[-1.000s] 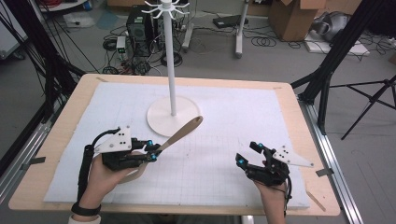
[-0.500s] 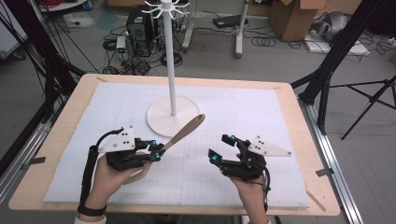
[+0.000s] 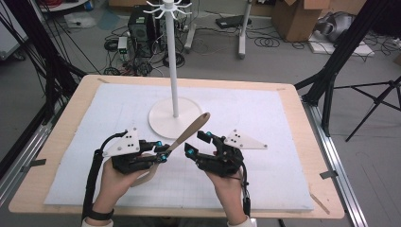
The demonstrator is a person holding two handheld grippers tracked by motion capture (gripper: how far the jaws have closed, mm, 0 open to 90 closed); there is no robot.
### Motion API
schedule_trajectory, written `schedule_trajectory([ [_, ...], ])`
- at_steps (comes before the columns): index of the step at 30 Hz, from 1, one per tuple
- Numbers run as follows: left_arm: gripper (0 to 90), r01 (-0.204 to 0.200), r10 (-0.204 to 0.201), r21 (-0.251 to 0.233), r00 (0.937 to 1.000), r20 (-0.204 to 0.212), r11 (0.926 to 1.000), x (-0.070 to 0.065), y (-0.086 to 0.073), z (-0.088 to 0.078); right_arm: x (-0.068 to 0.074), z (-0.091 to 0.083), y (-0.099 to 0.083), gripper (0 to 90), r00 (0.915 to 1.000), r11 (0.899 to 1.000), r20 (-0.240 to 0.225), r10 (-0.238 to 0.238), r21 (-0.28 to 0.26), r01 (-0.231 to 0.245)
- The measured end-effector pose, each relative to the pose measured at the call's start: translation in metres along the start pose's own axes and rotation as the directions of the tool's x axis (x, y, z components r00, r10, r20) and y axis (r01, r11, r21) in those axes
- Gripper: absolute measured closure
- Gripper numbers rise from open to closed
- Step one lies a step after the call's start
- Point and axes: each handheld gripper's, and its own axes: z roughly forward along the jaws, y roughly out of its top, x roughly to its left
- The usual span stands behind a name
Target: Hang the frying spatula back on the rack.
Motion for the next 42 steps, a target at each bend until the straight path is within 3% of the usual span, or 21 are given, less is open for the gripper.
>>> schedule_trajectory([
  [8,77.9,-0.01,0.01,-0.021,0.9998,-0.019,0.9997,-0.003,0.001,0.002,0.006,0.014,0.005,45.2,0.9999,1.0,-0.011,0.012,-0.005,-0.012],
  [13,77.9,-0.017,0.016,-0.02,0.9992,-0.036,0.9997,-0.005,0.001,0.006,0.005,0.018,0.005,56.4,0.9992,1.0,-0.028,0.028,0.0,-0.028],
  [14,77.9,-0.023,0.022,-0.02,0.9991,-0.037,0.9995,-0.006,0.001,0.008,0.006,0.019,0.005,65.0,0.9986,0.999,-0.032,0.042,0.0,-0.042],
  [17,77.8,-0.032,0.031,-0.022,0.9985,-0.045,0.9993,-0.007,0.001,0.01,0.005,0.019,0.005,71.6,0.9981,0.999,-0.037,0.049,-0.008,-0.049],
  [18,77.8,-0.033,0.032,-0.022,0.9984,-0.046,0.9992,-0.007,0.001,0.01,0.005,0.019,0.005,71.6,0.9981,0.999,-0.037,0.049,-0.008,-0.049],
  [19,77.8,-0.031,0.03,-0.024,0.9985,-0.046,0.9992,-0.007,0.001,0.011,0.004,0.019,0.005,73.8,0.9952,0.997,-0.059,0.078,-0.007,-0.079],
  [21,77.7,-0.038,0.037,-0.02,0.9979,-0.054,0.9991,-0.008,0.001,0.013,0.004,0.019,0.006,74.3,0.995,0.997,-0.061,0.079,-0.006,-0.079],
  [28,76.2,-0.039,0.038,-0.022,0.9984,-0.043,0.999,-0.007,0.0,0.016,0.003,0.019,0.011,75.4,0.9962,0.999,-0.076,0.043,0.028,-0.041],
  [31,69.2,-0.042,0.04,-0.033,0.9981,-0.048,0.9986,-0.007,0.001,0.013,0.003,0.019,0.012,75.5,0.9953,0.999,-0.095,0.021,0.033,-0.018],
  [32,61.9,-0.03,0.029,-0.043,0.9993,-0.026,0.9986,-0.006,0.002,0.009,0.001,0.019,0.016,75.6,0.991,0.999,-0.134,-0.003,0.05,0.01],
  [33,58.1,-0.023,0.023,-0.045,0.9997,-0.001,0.9987,-0.004,0.002,0.007,0.001,0.018,0.018,75.6,0.9895,0.998,-0.144,-0.014,0.056,0.022],
  [34,54.1,-0.023,0.023,-0.045,0.9997,-0.001,0.9987,-0.004,0.002,0.007,0.001,0.018,0.018,75.6,0.9895,0.998,-0.144,-0.014,0.056,0.022],
  [35,50.9,-0.013,0.015,-0.052,0.9988,0.046,0.9986,-0.002,0.004,0.002,0.002,0.018,0.023,75.7,0.9798,0.995,-0.194,-0.048,0.073,0.063],
  [36,49.2,-0.013,0.015,-0.052,0.9988,0.046,0.9986,-0.002,0.004,0.002,0.002,0.018,0.023,75.7,0.9798,0.995,-0.194,-0.048,0.073,0.063],
  [37,49.2,-0.009,0.013,-0.055,0.9971,0.075,0.9985,-0.001,0.004,0.0,0.002,0.018,0.024,75.8,0.9775,0.994,-0.201,-0.064,0.076,0.081],
  [38,44.7,-0.004,0.01,-0.057,0.9948,0.102,0.9983,0.0,0.005,-0.002,0.004,0.017,0.029,75.9,0.9656,0.989,-0.242,-0.096,0.091,0.121],
  [40,44.4,0.008,0.005,-0.083,0.9877,0.156,0.9965,0.002,0.007,-0.006,0.004,0.017,0.031,75.9,0.9607,0.987,-0.256,-0.107,0.09,0.134],
  [41,43.8,0.028,-0.003,-0.109,0.9751,0.222,0.9937,0.004,0.009,-0.008,0.004,0.017,0.035,75.9,0.9444,0.985,-0.312,-0.103,0.103,0.142],
  [42,43.0,0.028,-0.003,-0.109,0.9751,0.222,0.9937,0.004,0.009,-0.008,0.004,0.017,0.035,75.9,0.9444,0.985,-0.312,-0.103,0.103,0.142],
])
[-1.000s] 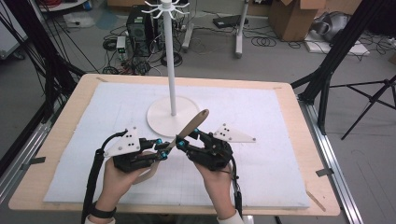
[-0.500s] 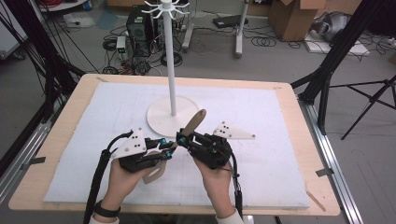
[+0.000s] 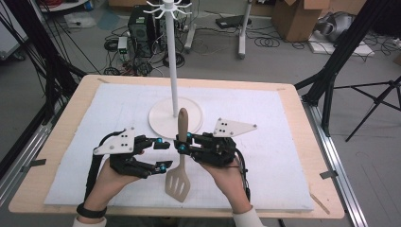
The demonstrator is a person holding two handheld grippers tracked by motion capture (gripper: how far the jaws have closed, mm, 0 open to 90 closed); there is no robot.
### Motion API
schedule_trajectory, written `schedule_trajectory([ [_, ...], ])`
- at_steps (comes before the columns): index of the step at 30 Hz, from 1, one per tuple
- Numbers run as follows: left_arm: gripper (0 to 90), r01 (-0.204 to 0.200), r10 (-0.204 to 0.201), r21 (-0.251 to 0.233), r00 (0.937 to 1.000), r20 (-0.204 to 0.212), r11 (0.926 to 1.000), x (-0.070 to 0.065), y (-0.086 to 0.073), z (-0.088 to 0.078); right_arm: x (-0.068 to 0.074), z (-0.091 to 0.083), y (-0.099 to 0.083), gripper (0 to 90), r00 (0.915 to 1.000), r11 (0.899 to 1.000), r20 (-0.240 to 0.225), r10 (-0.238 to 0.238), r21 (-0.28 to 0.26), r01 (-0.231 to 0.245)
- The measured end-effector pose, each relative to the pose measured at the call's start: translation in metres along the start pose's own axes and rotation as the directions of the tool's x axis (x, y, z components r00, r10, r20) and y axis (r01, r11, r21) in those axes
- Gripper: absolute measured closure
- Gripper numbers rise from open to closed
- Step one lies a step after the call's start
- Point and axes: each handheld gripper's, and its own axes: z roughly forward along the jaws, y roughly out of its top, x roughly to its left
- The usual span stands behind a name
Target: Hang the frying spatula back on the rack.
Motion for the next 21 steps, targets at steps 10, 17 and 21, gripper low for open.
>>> schedule_trajectory([
  [10,42.1,0.002,0.013,-0.079,0.9829,0.184,0.9969,0.006,0.013,0.009,0.002,-0.001,0.016,76.0,0.9833,0.997,-0.169,-0.068,0.015,0.072],
  [17,49.3,-0.005,0.026,-0.096,0.9745,0.223,0.9954,0.008,0.018,0.019,0.003,-0.002,0.019,76.0,0.9742,0.996,-0.209,-0.085,0.019,0.091],
  [21,58.6,-0.009,0.03,-0.088,0.9705,0.239,0.9961,0.008,0.018,0.022,0.002,-0.004,0.019,75.9,0.9715,0.996,-0.223,-0.08,0.019,0.086],
])
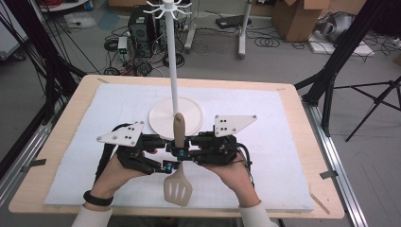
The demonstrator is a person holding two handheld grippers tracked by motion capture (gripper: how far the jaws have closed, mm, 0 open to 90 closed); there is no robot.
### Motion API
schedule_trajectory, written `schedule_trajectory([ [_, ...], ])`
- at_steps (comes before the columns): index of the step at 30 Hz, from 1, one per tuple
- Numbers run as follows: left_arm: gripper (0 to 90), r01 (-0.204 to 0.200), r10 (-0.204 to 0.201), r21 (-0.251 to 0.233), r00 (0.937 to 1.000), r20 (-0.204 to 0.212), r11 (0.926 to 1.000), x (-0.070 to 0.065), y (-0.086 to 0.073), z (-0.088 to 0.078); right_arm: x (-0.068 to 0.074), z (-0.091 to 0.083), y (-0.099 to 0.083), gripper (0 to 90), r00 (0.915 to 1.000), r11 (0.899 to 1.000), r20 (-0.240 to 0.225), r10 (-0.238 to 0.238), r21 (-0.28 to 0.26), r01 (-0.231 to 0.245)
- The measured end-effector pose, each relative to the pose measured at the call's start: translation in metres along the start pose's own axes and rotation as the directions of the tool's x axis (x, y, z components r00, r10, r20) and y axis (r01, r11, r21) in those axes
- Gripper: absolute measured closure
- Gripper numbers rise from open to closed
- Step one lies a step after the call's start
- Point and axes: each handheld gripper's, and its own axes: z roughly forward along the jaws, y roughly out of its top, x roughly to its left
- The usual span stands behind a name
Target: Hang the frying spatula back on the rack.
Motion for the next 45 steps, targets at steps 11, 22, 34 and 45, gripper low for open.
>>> schedule_trajectory([
  [11,75.6,-0.01,0.011,-0.021,0.9995,0.031,0.9997,0.002,-0.001,0.002,0.0,0.0,0.0,75.9,0.9993,1.0,-0.036,-0.011,0.004,0.011],
  [22,78.3,-0.009,0.009,-0.016,0.9999,0.007,0.9998,0.004,-0.002,0.002,0.003,-0.002,0.002,61.4,0.999,0.999,-0.007,-0.045,-0.01,0.045],
  [34,78.4,0.006,-0.008,-0.035,0.9972,-0.075,0.9994,0.01,0.005,-0.019,0.003,-0.044,-0.01,28.4,0.9805,0.997,0.192,-0.04,-0.054,0.051],
  [45,78.4,-0.001,-0.005,-0.025,0.9769,-0.214,0.9997,0.037,0.037,-0.039,0.002,-0.089,-0.068,20.9,0.82,0.999,0.572,-0.01,0.033,-0.011],
])
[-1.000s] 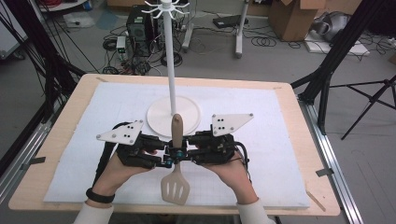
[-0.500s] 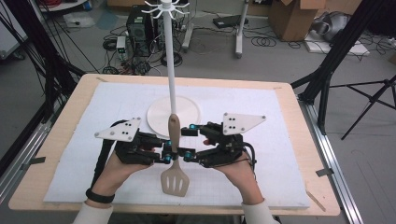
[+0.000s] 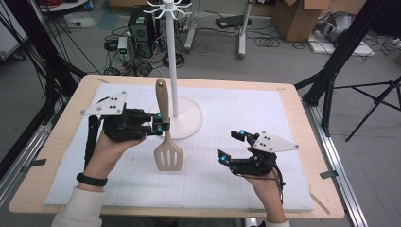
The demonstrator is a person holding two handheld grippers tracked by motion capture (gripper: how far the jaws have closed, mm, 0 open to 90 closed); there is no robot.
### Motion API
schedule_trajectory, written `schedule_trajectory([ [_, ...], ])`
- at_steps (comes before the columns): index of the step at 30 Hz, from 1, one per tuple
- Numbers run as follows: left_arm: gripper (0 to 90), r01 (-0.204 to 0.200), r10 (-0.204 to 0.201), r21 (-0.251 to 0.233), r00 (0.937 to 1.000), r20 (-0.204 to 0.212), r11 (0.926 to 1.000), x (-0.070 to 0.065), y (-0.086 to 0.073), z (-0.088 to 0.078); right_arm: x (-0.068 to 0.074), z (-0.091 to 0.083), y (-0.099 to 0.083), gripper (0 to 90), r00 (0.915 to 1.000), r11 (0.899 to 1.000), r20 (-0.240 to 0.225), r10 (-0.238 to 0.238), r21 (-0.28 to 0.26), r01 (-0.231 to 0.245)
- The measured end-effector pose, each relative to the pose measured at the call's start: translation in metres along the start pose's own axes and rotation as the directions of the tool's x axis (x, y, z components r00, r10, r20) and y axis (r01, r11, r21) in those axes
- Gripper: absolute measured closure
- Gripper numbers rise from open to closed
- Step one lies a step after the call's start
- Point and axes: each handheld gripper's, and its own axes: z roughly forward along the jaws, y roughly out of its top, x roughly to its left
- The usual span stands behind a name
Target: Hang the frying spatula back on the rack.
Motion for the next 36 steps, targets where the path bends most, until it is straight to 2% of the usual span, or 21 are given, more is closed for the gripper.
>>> schedule_trajectory([
  [3,78.4,-0.003,0.003,0.009,0.9999,-0.014,1.0,0.013,0.016,0.003,-0.003,-0.002,-0.01,20.9,0.999,1.0,0.045,-0.003,0.004,0.003],
  [4,78.4,-0.003,0.003,0.009,0.9999,-0.014,1.0,0.013,0.016,0.003,-0.003,-0.002,-0.01,20.9,0.999,1.0,0.045,-0.003,0.004,0.003],
  [5,78.4,0.003,-0.003,0.008,0.9998,-0.021,1.0,0.02,0.023,0.005,-0.003,-0.003,-0.015,20.9,0.9983,1.0,0.057,0.001,0.002,-0.001],
  [6,78.4,0.003,-0.003,0.008,0.9998,-0.021,1.0,0.02,0.023,0.005,-0.003,-0.003,-0.015,20.9,0.9983,1.0,0.057,0.001,0.002,-0.001],
  [7,78.4,0.009,-0.009,0.014,0.9994,-0.034,0.9999,0.028,0.029,0.008,-0.002,-0.004,-0.02,20.9,0.998,1.0,0.063,0.012,0.003,-0.012],
  [8,78.4,0.007,-0.006,0.02,0.9992,-0.041,0.9998,0.031,0.032,0.009,-0.003,-0.004,-0.022,20.9,0.9976,1.0,0.07,0.002,0.001,-0.002],
  [12,78.5,0.005,-0.002,0.041,0.9974,-0.072,0.9991,0.042,0.044,0.015,-0.007,-0.005,-0.03,20.9,0.9956,1.0,0.093,0.01,0.003,-0.01],
  [14,78.4,0.011,-0.008,0.034,0.9965,-0.083,0.9994,0.048,0.049,0.018,-0.01,-0.005,-0.032,20.3,0.995,0.999,0.098,0.022,0.027,-0.024],
  [15,78.4,0.011,-0.008,0.034,0.9965,-0.083,0.9994,0.048,0.049,0.018,-0.01,-0.005,-0.032,20.3,0.995,0.999,0.098,0.022,0.027,-0.024],
  [16,78.4,0.013,-0.01,0.034,0.9959,-0.09,0.9993,0.051,0.051,0.019,-0.013,-0.007,-0.034,20.1,0.9943,0.999,0.099,0.04,0.024,-0.043],
  [17,78.4,0.018,-0.015,0.034,0.9949,-0.1,0.9993,0.057,0.054,0.022,-0.014,-0.008,-0.035,20.1,0.994,0.999,0.102,0.04,0.026,-0.043],
  [21,78.4,0.028,-0.023,0.045,0.9917,-0.127,0.9986,0.066,0.056,0.026,-0.017,-0.011,-0.036,19.8,0.9929,0.998,0.11,0.046,0.024,-0.049],
  [25,78.5,0.047,-0.043,0.023,0.9869,-0.155,0.9986,0.075,0.056,0.03,-0.018,-0.014,-0.036,19.7,0.9934,0.999,0.103,0.051,0.015,-0.052],
  [29,78.4,0.072,-0.066,0.029,0.9809,-0.183,0.997,0.086,0.057,0.031,-0.019,-0.014,-0.037,19.6,0.9933,0.999,0.107,0.043,0.018,-0.045],
  [31,78.5,0.073,-0.066,0.031,0.9805,-0.185,0.9968,0.088,0.057,0.031,-0.018,-0.014,-0.036,19.6,0.9933,0.999,0.106,0.046,0.015,-0.048],
  [32,78.4,0.082,-0.078,0.015,0.9797,-0.185,0.9965,0.09,0.058,0.033,-0.018,-0.014,-0.036,19.5,0.9933,0.999,0.105,0.048,0.014,-0.049],
  [36,78.4,0.087,-0.081,0.025,0.9773,-0.196,0.9959,0.093,0.059,0.035,-0.018,-0.014,-0.036,19.5,0.9933,0.998,0.102,0.053,0.018,-0.055],
])
